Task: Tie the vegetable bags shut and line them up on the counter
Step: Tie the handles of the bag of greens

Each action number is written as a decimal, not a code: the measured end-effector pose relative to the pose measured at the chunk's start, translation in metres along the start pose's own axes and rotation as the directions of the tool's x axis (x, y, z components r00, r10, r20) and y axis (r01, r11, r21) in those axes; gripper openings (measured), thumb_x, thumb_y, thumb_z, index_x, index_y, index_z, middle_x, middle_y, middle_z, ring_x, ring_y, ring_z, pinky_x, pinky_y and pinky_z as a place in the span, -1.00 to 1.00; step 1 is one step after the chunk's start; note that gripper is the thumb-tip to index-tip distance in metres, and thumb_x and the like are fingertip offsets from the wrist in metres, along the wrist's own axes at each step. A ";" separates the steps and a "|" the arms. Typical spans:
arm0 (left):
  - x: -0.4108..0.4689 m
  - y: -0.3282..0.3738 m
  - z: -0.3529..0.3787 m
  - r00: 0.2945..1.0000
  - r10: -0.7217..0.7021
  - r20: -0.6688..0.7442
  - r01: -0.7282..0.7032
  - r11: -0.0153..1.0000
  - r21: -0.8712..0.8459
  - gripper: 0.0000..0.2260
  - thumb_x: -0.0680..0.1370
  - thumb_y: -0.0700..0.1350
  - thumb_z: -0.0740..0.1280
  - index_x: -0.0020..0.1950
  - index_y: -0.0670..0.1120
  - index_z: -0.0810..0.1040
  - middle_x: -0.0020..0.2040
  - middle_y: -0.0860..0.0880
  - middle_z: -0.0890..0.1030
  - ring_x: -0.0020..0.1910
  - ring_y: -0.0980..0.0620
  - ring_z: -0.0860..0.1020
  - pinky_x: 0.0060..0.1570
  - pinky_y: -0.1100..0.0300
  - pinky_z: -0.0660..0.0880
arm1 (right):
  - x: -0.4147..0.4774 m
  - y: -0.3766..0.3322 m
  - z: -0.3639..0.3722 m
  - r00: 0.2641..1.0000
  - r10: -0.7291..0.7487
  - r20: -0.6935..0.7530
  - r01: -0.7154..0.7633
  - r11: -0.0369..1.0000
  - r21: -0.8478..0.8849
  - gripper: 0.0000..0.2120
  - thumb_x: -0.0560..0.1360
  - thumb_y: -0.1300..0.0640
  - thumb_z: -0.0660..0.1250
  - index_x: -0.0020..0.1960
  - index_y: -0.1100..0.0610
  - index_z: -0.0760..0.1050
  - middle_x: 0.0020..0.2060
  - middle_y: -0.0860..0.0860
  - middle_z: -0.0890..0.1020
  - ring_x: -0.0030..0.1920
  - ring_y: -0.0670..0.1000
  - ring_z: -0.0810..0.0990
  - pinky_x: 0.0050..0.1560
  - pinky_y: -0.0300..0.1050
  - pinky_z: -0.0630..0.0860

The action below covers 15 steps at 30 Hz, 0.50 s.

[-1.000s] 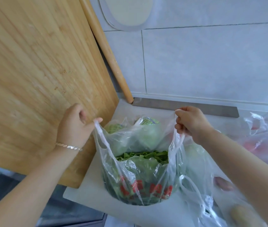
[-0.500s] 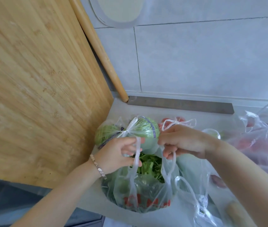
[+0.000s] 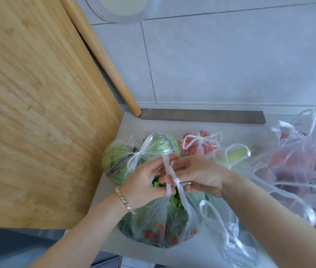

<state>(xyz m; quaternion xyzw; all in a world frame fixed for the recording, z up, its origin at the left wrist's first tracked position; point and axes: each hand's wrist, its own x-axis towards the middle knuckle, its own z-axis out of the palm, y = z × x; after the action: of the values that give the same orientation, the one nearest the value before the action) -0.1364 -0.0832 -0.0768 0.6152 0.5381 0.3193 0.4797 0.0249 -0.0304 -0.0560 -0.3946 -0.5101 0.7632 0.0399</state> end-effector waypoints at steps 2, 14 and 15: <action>0.000 -0.001 0.002 1.000 0.014 0.000 -0.013 0.999 0.048 -0.43 0.26 -0.04 0.41 0.23 0.23 0.36 0.26 0.24 0.45 0.24 0.39 0.42 0.15 0.52 0.35 | 0.003 -0.004 0.003 0.999 0.028 0.021 -0.029 0.999 0.019 -0.91 0.41 0.23 0.41 -0.17 0.06 0.64 -0.27 -0.01 0.58 -0.25 -0.10 0.48 -0.03 -0.23 0.41; -0.010 -0.019 -0.017 0.989 -0.126 -0.081 0.098 0.953 -0.285 -0.90 0.35 -0.14 0.40 -0.37 -0.10 0.61 -0.63 0.03 0.43 -0.59 0.10 0.35 -0.42 0.29 0.43 | 0.026 0.029 -0.018 0.954 0.145 -0.264 -0.088 0.972 0.217 -0.71 0.43 0.23 0.35 -0.43 0.10 0.36 -0.61 -0.07 0.25 -0.55 -0.09 0.19 -0.45 -0.27 0.20; -0.015 -0.024 -0.020 0.985 -0.167 -0.047 0.143 0.936 -0.322 -0.86 0.30 -0.06 0.39 -0.40 -0.10 0.58 -0.64 0.04 0.39 -0.61 0.12 0.31 -0.47 0.29 0.35 | 0.028 0.040 -0.023 0.943 0.204 -0.263 -0.105 0.932 0.346 -0.73 0.45 0.30 0.29 -0.40 0.12 0.37 -0.64 -0.07 0.25 -0.56 -0.09 0.22 -0.44 -0.28 0.23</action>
<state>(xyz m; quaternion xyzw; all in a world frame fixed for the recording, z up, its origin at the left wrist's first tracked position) -0.1665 -0.0933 -0.0906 0.4734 0.5438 0.3855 0.5758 0.0340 -0.0192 -0.1079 -0.5310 -0.3315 0.7707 0.1194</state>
